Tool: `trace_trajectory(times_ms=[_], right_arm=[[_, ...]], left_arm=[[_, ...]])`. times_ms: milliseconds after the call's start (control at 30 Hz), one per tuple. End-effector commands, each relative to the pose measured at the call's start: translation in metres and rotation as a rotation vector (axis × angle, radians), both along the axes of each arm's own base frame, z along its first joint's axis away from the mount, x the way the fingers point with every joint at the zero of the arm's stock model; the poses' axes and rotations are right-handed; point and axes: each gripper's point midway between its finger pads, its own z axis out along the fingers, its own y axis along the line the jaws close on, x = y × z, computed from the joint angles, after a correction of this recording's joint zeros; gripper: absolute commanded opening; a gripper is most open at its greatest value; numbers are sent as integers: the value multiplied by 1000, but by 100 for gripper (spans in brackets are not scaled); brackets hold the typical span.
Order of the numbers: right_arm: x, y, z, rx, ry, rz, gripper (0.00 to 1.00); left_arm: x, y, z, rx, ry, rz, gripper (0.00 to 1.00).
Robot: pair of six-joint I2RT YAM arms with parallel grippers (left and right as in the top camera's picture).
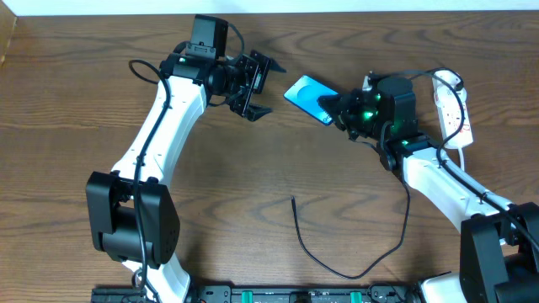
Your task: Plug charger to phone and switch on socket
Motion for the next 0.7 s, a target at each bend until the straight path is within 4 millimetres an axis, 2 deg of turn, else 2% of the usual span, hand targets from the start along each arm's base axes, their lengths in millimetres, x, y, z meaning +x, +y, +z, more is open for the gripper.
trace_trajectory(times_ms=[0, 100, 133, 400, 633, 667], right_arm=[[0, 6, 19, 222, 185, -93, 1], [-2, 10, 24, 299, 250, -106, 1], [-1, 13, 32, 331, 242, -93, 1], [4, 24, 81, 423, 53, 10, 1], [-2, 32, 85, 473, 106, 27, 1], [-3, 33, 85, 482, 119, 27, 1]], left_arm=[[4, -1, 16, -16, -55, -4, 87], [9, 3, 14, 3, -51, 35, 87], [12, 5, 13, 19, -59, 51, 87], [20, 9, 13, 44, -90, 80, 87], [24, 8, 16, 22, -70, 116, 86], [25, 8, 17, 19, -78, 117, 84]])
